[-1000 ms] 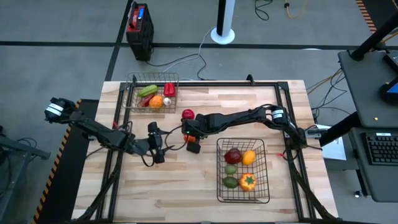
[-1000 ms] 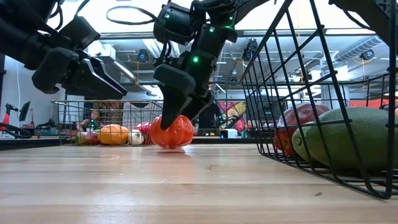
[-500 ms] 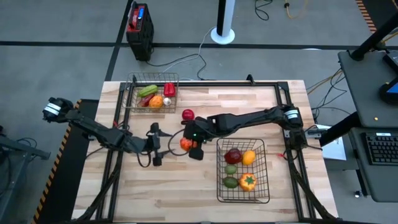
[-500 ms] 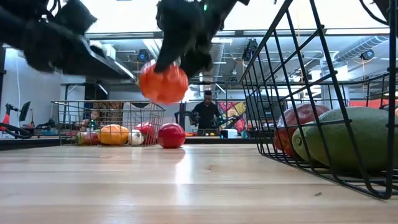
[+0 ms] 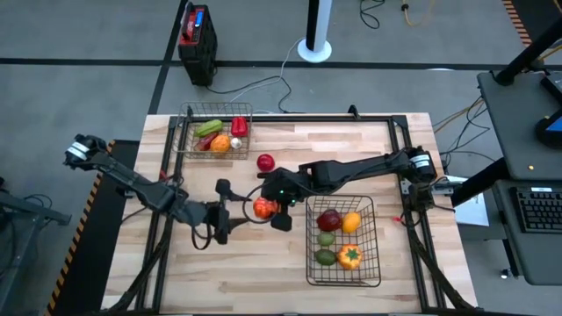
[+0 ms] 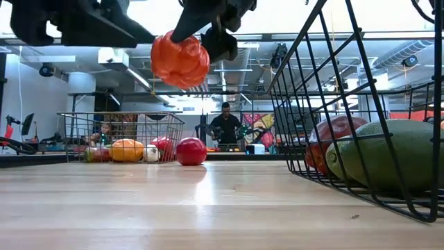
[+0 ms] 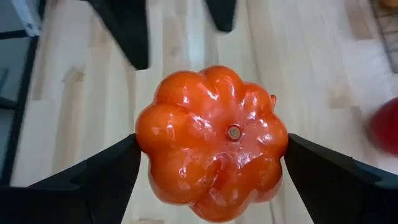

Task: Sort produce into baskets
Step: Put the orange pumpkin into the gold wire basket

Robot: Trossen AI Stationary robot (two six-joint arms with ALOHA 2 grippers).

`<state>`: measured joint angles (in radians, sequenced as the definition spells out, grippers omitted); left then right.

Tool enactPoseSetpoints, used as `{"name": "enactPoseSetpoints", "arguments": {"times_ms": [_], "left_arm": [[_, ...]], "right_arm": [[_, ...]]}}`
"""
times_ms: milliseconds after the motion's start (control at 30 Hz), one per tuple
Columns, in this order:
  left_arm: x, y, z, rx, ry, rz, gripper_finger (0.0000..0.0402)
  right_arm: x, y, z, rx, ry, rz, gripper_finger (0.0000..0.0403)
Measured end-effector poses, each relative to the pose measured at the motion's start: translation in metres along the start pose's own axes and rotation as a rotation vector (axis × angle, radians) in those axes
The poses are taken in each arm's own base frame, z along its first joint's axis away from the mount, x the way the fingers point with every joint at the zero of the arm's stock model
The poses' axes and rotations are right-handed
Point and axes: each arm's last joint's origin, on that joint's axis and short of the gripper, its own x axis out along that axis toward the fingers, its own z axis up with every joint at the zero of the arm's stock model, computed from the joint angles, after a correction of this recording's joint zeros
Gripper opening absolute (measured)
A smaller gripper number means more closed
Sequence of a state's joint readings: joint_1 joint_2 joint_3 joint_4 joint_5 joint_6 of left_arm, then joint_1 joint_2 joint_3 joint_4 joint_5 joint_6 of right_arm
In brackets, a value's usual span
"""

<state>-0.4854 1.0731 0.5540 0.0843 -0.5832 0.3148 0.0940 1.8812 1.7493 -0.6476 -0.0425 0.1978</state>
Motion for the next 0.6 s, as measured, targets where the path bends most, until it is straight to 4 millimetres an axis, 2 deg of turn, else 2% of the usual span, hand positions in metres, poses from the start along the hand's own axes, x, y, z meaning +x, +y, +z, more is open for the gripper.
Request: {"name": "enactPoseSetpoints", "arguments": {"times_ms": [200, 400, 600], "left_arm": [[-0.003, -0.008, 0.013, 0.121, -0.02, 0.001, 0.0272], [-0.008, -0.025, 0.028, 0.329, -0.039, 0.012, 0.0272], [-0.004, -0.037, 0.041, 0.376, -0.026, 0.024, 0.0272]], "right_arm": [[0.0, 0.002, 0.0, 0.024, 0.005, 0.059, 0.0366], [-0.001, 0.004, 0.005, 0.071, -0.008, 0.245, 0.0366], [-0.001, 0.008, 0.012, 0.067, -0.071, 0.334, 0.0366]]}}
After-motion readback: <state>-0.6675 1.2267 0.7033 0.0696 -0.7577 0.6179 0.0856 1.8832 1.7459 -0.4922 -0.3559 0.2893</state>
